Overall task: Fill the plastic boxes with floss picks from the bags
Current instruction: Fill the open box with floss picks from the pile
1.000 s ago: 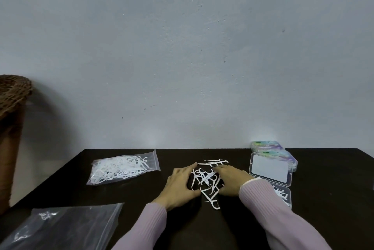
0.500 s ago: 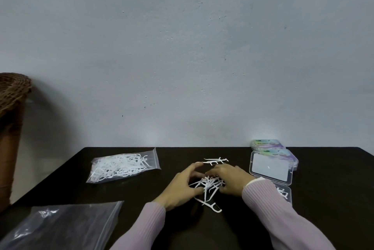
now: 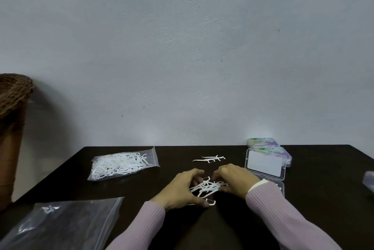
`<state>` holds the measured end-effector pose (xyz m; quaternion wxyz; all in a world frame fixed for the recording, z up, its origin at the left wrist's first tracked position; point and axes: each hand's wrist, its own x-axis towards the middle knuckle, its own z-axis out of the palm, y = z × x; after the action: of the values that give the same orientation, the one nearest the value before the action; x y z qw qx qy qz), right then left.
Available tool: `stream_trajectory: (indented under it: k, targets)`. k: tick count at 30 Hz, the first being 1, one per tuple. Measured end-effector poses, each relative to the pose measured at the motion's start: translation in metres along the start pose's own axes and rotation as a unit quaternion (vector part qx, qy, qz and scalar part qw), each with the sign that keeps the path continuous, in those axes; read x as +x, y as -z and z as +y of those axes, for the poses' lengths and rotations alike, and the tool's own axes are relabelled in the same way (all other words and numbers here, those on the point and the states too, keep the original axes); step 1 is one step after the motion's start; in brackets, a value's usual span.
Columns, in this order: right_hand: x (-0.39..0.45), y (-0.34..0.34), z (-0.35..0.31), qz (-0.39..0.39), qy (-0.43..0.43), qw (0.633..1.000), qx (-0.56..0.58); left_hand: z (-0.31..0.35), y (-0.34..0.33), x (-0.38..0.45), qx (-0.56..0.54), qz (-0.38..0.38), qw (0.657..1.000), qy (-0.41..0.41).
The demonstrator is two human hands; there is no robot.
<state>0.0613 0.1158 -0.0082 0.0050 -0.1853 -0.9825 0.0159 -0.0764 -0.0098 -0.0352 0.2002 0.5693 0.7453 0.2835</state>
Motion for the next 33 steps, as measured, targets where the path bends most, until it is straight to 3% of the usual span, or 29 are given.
stream_trajectory:
  k: [7, 12, 18, 24, 28, 33]
  targets:
    - [-0.008, -0.001, -0.018, 0.006, 0.007, 0.993, -0.118, -0.003, 0.008, -0.001, 0.021, 0.039, 0.999, -0.01]
    - [-0.007, -0.003, -0.023, 0.014, 0.017, 0.987, -0.162, -0.007, 0.014, -0.003, 0.124, 0.066, 0.99, -0.004]
    - [-0.012, -0.004, -0.022, 0.023, 0.008, 0.987, -0.159, -0.004, 0.013, -0.009, 0.245, 0.081, 0.966, -0.016]
    - [-0.019, -0.002, -0.016, 0.037, -0.008, 0.993, -0.114, 0.001, 0.004, -0.005, 0.34, 0.042, 0.939, -0.014]
    - [-0.022, 0.005, -0.016, 0.046, -0.013, 0.993, -0.113, 0.003, 0.003, -0.003, 0.354, 0.033, 0.934, -0.013]
    - [-0.028, 0.008, -0.011, 0.049, -0.022, 0.992, -0.114, 0.005, 0.006, -0.003, 0.303, 0.035, 0.952, -0.028]
